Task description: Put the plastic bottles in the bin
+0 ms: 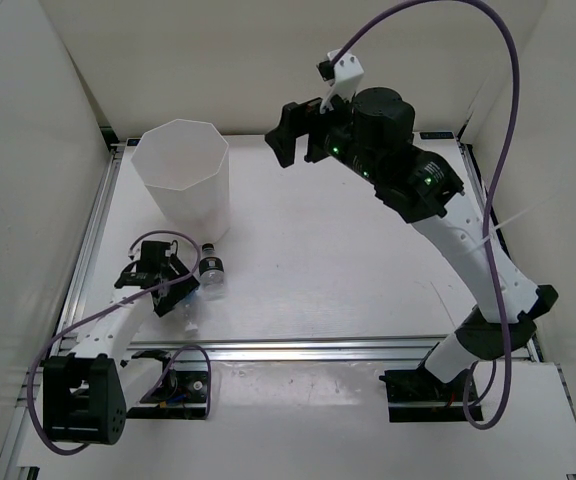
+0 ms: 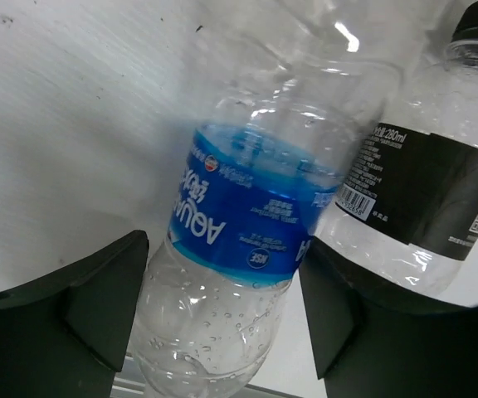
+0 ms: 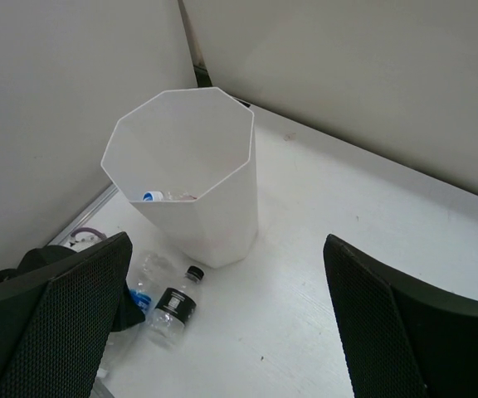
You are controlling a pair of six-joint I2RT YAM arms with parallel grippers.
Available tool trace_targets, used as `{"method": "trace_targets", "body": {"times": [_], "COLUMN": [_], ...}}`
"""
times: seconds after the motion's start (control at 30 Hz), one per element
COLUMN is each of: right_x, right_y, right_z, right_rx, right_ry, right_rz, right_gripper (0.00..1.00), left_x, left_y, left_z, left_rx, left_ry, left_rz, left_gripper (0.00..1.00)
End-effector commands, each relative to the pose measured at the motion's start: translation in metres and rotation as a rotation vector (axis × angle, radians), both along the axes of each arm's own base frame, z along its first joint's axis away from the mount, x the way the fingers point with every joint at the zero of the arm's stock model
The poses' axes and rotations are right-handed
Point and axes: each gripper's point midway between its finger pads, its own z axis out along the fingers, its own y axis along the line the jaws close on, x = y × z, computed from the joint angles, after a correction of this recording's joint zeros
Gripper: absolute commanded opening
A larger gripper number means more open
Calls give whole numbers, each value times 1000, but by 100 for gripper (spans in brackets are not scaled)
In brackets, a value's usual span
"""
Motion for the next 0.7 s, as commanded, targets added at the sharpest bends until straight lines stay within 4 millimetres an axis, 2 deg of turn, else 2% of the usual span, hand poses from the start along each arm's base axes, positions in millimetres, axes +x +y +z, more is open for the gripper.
{"method": "trace_targets", "body": {"times": [0.0,0.03,0.1,0.17,0.27,0.3,0.33,0.37,0.4,0.43,0.5,0.53,0.6,0.63,0.67], "right_x": [-9,-11,-9,-10,-13,-15,-16,-17,-17,-16,-15,-15,-13,-13,-13], "right_y": [-23,-25,-26,-29,-32,-35,-39,-43,-43,-46,-49,-48,-48,-48,-48], "right_z": [21,18,11,8,-1,0,-3,-10,-10,-20,-28,-31,-37,-37,-37], "right_rx": [14,9,-7,-16,-40,-44,-52,-65,-65,-84,-99,-106,-110,-110,-110], "right_ry": [-65,-60,-48,-41,-22,-30,-25,-16,-16,-2,7,13,25,25,25], "right_rz": [-36,-36,-45,-54,-53,-53,-62,-73,-73,-86,-100,-99,-111,-111,-111], "right_gripper": [100,100,100,100,100,100,100,100,100,100,100,100,100,100,100], "left_x": [4,5,4,1,7,10,13,19,19,26,33,39,48,59,67], "left_y": [1,1,-5,-7,-5,-2,1,7,10,13,22,24,29,31,31], "left_z": [5,6,11,17,51,82,99,140,140,182,228,272,311,339,351], "left_rx": [4,3,-28,-41,-43,-39,-39,-19,-6,-5,26,23,54,62,72], "left_ry": [-60,-69,-84,-81,-114,-151,-178,-259,-261,-355,-463,-566,-651,-705,-729], "left_rz": [20,20,4,10,44,67,100,130,139,150,176,191,187,192,181], "left_gripper": [77,70,66,56,53,53,53,53,53,53,53,53,53,53,53]}}
